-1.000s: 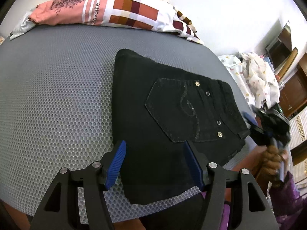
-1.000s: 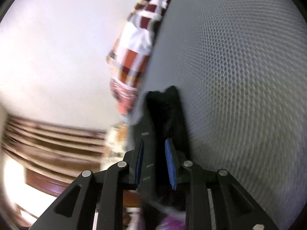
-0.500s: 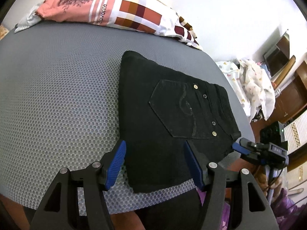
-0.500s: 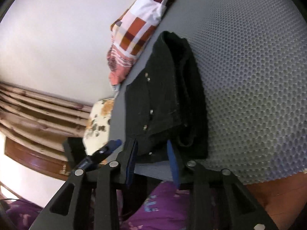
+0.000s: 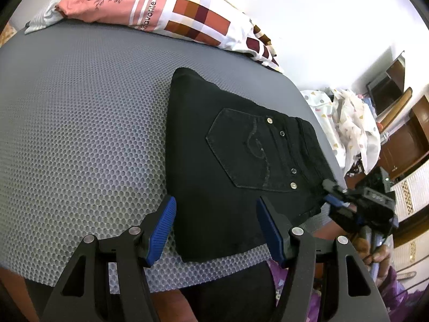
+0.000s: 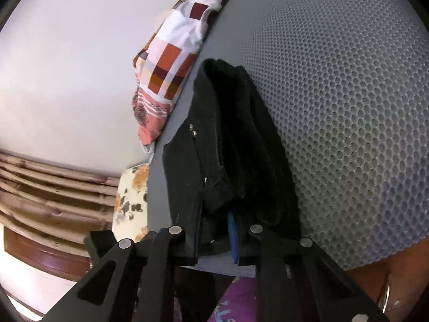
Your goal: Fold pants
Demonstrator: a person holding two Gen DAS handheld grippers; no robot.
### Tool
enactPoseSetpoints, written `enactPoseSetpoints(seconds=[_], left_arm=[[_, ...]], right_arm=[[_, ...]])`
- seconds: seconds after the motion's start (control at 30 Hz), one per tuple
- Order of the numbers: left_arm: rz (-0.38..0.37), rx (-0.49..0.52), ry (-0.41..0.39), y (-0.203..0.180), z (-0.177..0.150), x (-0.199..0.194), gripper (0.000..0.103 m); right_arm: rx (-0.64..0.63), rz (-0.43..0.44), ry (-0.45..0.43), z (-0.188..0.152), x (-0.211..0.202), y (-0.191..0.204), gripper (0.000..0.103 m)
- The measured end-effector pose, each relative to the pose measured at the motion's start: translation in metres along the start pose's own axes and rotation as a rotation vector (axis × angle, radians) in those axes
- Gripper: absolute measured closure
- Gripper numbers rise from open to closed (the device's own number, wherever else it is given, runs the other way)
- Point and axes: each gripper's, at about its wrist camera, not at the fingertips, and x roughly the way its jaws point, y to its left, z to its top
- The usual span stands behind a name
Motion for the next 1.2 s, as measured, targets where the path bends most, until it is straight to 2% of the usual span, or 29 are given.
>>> enactPoseSetpoints(seconds=[0.17, 0.23, 0.3, 0.33, 0.37, 0.4, 0.47, 0.63, 0.7, 0.77, 0.9, 1.03, 1.17, 1.2], left_arm=[[0.026, 0.031, -0.036, -0.003, 0.005, -0.014, 0.040], [0.031, 0.031, -0.039, -0.002, 0.007, -0.014, 0.036], [0.035, 0.026, -0.030, 0.000, 0.008, -0.008, 0.036], [0.036, 0.024, -0.023, 0.000, 0.008, -0.005, 0.036], [0.038, 0.024, -0.012, 0.000, 0.007, -0.001, 0.036], [0.039, 0.026, -0.005, 0.000, 0.007, 0.002, 0.036], [0.041, 0.039, 0.000, -0.002, 0.005, 0.006, 0.036], [0.044, 0.054, 0.015, -0.005, 0.004, 0.013, 0.036], [0.045, 0.057, 0.012, -0.005, 0.005, 0.013, 0.036], [0.043, 0.054, 0.012, -0.004, 0.005, 0.013, 0.036], [0.029, 0.035, 0.012, 0.000, 0.005, 0.016, 0.036], [0.033, 0.034, 0.006, 0.000, 0.002, 0.017, 0.036], [0.051, 0.055, -0.010, -0.004, -0.001, 0.015, 0.036], [0.055, 0.057, -0.009, -0.004, -0.001, 0.016, 0.036]], right_arm=[[-0.002, 0.155, 0.038, -0.009, -0.012, 0.029, 0.088], [0.038, 0.143, 0.064, -0.014, -0.007, 0.017, 0.088], [0.122, 0.079, 0.096, -0.018, 0.001, -0.014, 0.091], [0.183, 0.084, 0.105, -0.020, 0.004, -0.034, 0.092], [0.241, 0.145, 0.100, -0.021, 0.005, -0.052, 0.093], [0.247, 0.158, 0.097, -0.019, 0.005, -0.054, 0.092], [0.173, 0.140, 0.106, -0.014, 0.003, -0.040, 0.090], [0.221, 0.171, 0.126, -0.010, 0.003, -0.048, 0.087], [0.211, 0.175, 0.145, -0.005, -0.003, -0.047, 0.081], [0.162, 0.141, 0.122, 0.004, -0.018, -0.040, 0.079], [0.068, 0.047, 0.023, 0.025, -0.050, -0.034, 0.060], [0.037, -0.003, 0.043, 0.030, -0.043, -0.029, 0.057], [-0.067, -0.099, 0.082, 0.022, -0.017, -0.012, 0.055], [-0.105, -0.131, 0.076, 0.020, -0.014, -0.008, 0.062]])
